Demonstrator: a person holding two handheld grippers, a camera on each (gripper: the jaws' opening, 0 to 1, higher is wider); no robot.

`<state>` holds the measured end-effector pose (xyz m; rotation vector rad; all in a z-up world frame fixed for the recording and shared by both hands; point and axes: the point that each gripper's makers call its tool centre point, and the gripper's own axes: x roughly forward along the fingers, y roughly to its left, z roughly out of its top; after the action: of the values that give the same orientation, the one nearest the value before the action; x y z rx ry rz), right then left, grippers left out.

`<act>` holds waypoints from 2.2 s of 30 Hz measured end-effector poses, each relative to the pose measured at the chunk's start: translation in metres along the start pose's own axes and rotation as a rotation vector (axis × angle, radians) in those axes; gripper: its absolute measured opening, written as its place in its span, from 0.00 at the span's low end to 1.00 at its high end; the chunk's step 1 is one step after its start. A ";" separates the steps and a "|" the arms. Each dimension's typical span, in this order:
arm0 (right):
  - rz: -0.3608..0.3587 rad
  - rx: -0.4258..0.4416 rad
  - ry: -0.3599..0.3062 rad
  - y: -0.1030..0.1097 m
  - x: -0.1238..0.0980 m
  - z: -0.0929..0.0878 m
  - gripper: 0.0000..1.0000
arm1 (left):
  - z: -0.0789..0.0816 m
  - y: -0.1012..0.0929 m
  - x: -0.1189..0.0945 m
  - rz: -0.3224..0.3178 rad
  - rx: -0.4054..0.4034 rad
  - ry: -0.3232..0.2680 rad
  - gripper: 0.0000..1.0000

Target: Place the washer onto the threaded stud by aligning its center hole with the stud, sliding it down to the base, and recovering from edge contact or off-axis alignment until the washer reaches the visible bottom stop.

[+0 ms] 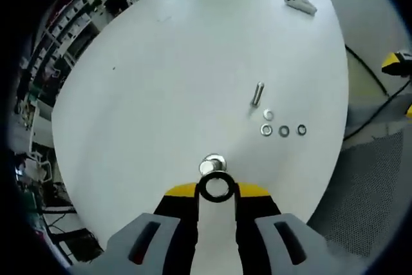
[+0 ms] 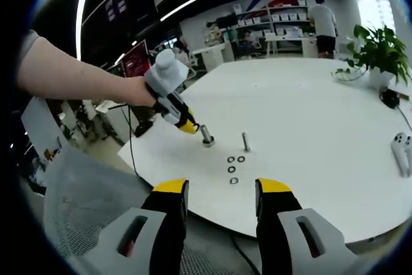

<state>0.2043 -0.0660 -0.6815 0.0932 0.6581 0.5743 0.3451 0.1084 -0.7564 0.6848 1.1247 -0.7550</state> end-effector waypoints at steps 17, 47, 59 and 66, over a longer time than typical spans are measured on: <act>-0.009 0.007 -0.005 -0.002 0.000 0.001 0.44 | 0.007 0.006 0.015 -0.007 0.045 0.050 0.18; -0.026 0.002 0.005 -0.005 0.000 -0.001 0.43 | -0.006 0.000 0.060 -0.014 0.038 0.136 0.20; -0.017 -0.010 0.013 -0.003 0.001 -0.002 0.43 | -0.006 0.014 0.024 0.081 -0.064 -0.004 0.26; -0.008 -0.018 0.020 -0.002 0.002 -0.003 0.43 | -0.026 0.024 -0.004 0.115 -0.236 -0.083 0.27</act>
<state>0.2045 -0.0669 -0.6851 0.0677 0.6724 0.5738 0.3499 0.1440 -0.7579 0.5096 1.0683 -0.5374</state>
